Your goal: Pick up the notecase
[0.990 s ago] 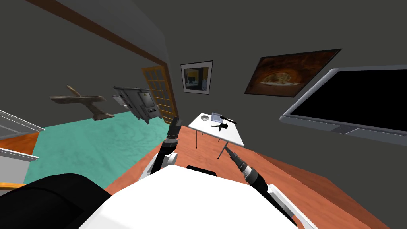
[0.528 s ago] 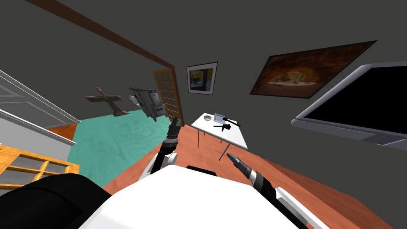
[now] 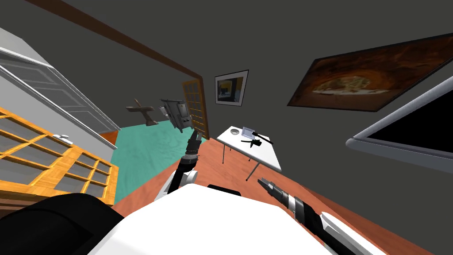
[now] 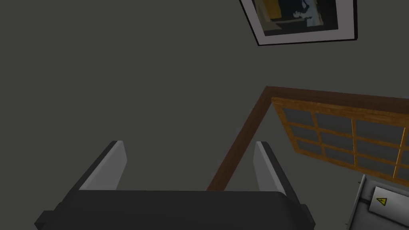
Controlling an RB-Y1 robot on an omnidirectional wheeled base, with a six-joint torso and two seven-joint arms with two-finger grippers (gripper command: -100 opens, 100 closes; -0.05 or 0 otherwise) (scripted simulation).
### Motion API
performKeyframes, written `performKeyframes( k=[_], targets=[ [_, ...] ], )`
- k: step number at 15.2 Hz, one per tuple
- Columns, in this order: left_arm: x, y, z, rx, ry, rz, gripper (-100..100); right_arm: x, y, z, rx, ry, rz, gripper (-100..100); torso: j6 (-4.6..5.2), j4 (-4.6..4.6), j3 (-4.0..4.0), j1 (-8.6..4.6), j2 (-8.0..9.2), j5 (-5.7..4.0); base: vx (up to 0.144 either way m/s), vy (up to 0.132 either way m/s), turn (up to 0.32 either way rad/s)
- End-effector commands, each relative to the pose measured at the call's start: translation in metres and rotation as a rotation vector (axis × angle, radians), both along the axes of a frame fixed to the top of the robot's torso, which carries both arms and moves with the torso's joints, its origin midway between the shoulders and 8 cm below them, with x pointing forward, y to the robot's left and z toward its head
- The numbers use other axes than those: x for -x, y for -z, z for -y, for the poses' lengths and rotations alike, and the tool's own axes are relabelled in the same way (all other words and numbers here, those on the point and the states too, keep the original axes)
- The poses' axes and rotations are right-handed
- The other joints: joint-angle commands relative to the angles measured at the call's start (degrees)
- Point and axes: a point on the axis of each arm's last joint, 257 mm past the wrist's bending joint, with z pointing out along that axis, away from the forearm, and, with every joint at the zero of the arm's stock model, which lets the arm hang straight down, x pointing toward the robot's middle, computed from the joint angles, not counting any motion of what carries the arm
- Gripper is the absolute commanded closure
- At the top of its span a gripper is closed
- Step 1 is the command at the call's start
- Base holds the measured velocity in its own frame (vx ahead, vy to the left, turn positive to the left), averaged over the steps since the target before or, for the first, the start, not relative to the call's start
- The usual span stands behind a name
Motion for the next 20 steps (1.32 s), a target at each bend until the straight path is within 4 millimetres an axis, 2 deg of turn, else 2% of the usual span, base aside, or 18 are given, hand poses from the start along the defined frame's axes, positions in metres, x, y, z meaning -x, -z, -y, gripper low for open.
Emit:
performKeyframes(
  k=[1,4,5,6,7,9,10,12,13,15,16,18,19,20],
  targets=[
    [0.0,0.0,0.0,0.0,0.0,0.0,0,0.014,0.015,0.021,0.068,-0.029,-0.041,-100,0.0,0.0,0.0,0.0,0.0,0.0,-0.019,-0.024,0.226],
    [0.0,0.0,0.0,0.0,0.0,0.0,0,0.015,0.013,0.03,0.101,-0.046,-0.047,-100,-0.01,0.0,-0.01,-0.02,-0.02,-0.01,-0.016,-0.023,0.113],
    [0.0,0.0,0.0,0.0,0.0,0.0,0,0.026,0.023,0.048,0.153,-0.065,-0.081,-100,0.02,-0.01,-0.02,0.02,-0.05,0.0,-0.007,-0.01,0.203],
    [0.0,0.0,0.0,0.0,0.0,0.0,0,0.026,0.022,0.054,0.175,-0.076,-0.085,-100,-0.05,-0.01,-0.04,0.04,-0.06,0.01,-0.009,-0.019,0.278],
    [0.0,0.0,0.0,0.0,0.0,0.0,0,0.036,0.031,0.07,0.216,-0.09,-0.117,-100,-0.06,-0.02,-0.05,0.02,-0.09,0.01,-0.006,-0.028,0.327],
    [0.0,0.0,0.0,0.0,0.0,0.0,0,0.037,0.027,0.08,0.251,-0.107,-0.123,-100,-0.04,-0.03,-0.07,-0.03,-0.11,0.0,-0.005,-0.033,0.185],
    [0.0,0.0,0.0,0.0,0.0,0.0,0,0.047,0.035,0.096,0.293,-0.12,-0.154,-100,0.01,-0.02,-0.06,-0.03,-0.11,0.0,0.002,-0.028,0.221],
    [0.0,0.0,0.0,0.0,0.0,0.0,0,0.047,0.031,0.106,0.324,-0.135,-0.16,-100,-0.04,-0.03,-0.08,-0.03,-0.14,-0.01,0.005,-0.027,0.172],
    [0.0,0.0,0.0,0.0,0.0,0.0,0,0.057,0.036,0.124,0.369,-0.149,-0.192,-100,-0.01,-0.03,-0.09,-0.02,-0.15,0.0,0.011,-0.024,0.253],
    [0.0,0.0,0.0,0.0,0.0,0.0,0,0.056,0.032,0.132,0.395,-0.16,-0.196,-100,-0.06,-0.04,-0.12,-0.02,-0.21,0.0,0.014,-0.031,0.205],
    [0.0,0.0,0.0,0.0,0.0,0.0,0,0.066,0.035,0.151,0.439,-0.173,-0.227,-100,0.0,-0.04,-0.12,-0.02,-0.2,0.0,0.023,-0.031,0.205],
    [0.0,0.0,0.0,0.0,0.0,0.0,0,0.065,0.03,0.158,0.464,-0.184,-0.231,-100,-0.05,-0.06,-0.15,-0.03,-0.26,0.0,0.024,-0.033,0.165],
    [0.0,0.0,0.0,0.0,0.0,0.0,0,0.074,0.031,0.179,0.512,-0.198,-0.263,-100,-0.01,-0.05,-0.14,-0.02,-0.25,-0.01,0.029,-0.028,0.232],
    [0.0,0.0,0.0,0.0,0.0,0.0,0,0.073,0.027,0.184,0.529,-0.205,-0.266,-100,-0.06,-0.06,-0.16,-0.01,-0.27,0.01,0.037,-0.035,0.293]
  ],
)
